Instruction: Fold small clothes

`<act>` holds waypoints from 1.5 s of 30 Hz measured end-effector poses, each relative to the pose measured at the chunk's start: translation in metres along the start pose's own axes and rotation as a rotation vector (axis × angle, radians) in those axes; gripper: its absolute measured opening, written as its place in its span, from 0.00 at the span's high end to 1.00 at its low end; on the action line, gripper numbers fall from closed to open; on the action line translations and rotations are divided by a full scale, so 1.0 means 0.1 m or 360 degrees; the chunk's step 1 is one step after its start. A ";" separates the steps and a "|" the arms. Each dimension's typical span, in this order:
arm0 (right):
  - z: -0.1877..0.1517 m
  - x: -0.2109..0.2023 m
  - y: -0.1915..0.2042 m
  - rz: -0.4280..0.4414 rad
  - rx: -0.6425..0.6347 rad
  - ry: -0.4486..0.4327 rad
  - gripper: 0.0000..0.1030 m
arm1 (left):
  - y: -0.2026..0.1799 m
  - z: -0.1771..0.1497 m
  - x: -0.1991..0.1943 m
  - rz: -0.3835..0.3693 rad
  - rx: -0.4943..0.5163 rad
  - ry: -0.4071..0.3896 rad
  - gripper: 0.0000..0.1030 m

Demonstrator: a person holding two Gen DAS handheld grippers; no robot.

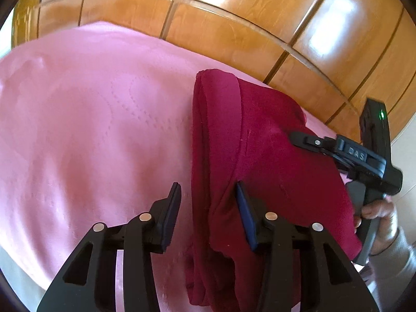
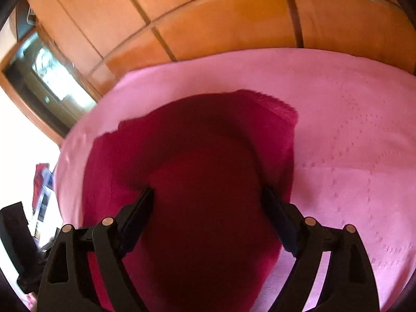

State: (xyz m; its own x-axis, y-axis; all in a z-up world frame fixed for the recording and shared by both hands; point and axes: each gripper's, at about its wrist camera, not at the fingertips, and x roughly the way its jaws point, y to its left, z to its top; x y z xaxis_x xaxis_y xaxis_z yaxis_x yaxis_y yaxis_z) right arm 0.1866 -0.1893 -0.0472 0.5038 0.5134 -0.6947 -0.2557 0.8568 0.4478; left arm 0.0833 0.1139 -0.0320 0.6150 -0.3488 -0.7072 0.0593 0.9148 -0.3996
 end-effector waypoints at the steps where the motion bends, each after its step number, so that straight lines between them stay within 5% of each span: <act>1: -0.02 -0.05 -0.02 0.0006 0.0008 -0.0017 0.13 | 0.03 0.01 0.01 -0.0035 -0.0028 0.0010 0.53; 4: -0.10 -0.21 -0.15 0.0081 0.0081 -0.0060 0.07 | 0.09 0.04 0.00 -0.0065 -0.0072 0.0030 0.44; 9: -0.36 -0.29 -0.35 0.0434 0.0237 0.0025 0.08 | 0.14 0.03 0.05 -0.0256 -0.0134 0.0081 0.44; 12: -0.41 -0.25 -0.32 0.0510 0.0236 0.0038 0.16 | 0.15 0.00 0.13 -0.0437 -0.0178 0.0145 0.44; 14: -0.39 -0.20 -0.28 0.0518 0.0241 0.0056 0.24 | 0.14 -0.03 0.16 -0.0456 -0.0171 0.0132 0.47; 20: -0.41 -0.35 -0.13 0.0447 0.0130 0.0023 0.53 | 0.16 -0.05 0.11 -0.0567 -0.0238 0.0093 0.64; 26: -0.44 -0.75 -0.12 0.0371 0.0088 -0.0122 0.57 | -0.16 -0.01 0.08 -0.0648 -0.0180 0.0080 0.68; 38: -0.81 -2.07 -1.26 -0.0039 0.0376 -0.0515 0.57 | -2.20 0.11 0.90 -0.0958 0.0296 0.0340 0.72; 42: -1.08 -2.29 -1.60 -0.0251 0.0501 -0.0563 0.58 | -2.86 0.06 1.21 -0.0950 0.0474 0.0441 0.72; 45: -1.27 -2.21 -1.81 -0.0287 0.0642 -0.0501 0.57 | -3.18 -0.10 1.38 -0.0803 0.0658 0.0474 0.70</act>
State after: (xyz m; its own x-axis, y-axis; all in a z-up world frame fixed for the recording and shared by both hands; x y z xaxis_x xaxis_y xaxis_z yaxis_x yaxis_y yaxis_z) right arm 0.0171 -0.4518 -0.0466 0.7489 0.2678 -0.6062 0.1637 0.8117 0.5607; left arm 0.1415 -0.2270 -0.0078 0.1968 -0.7364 -0.6473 0.6090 0.6092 -0.5079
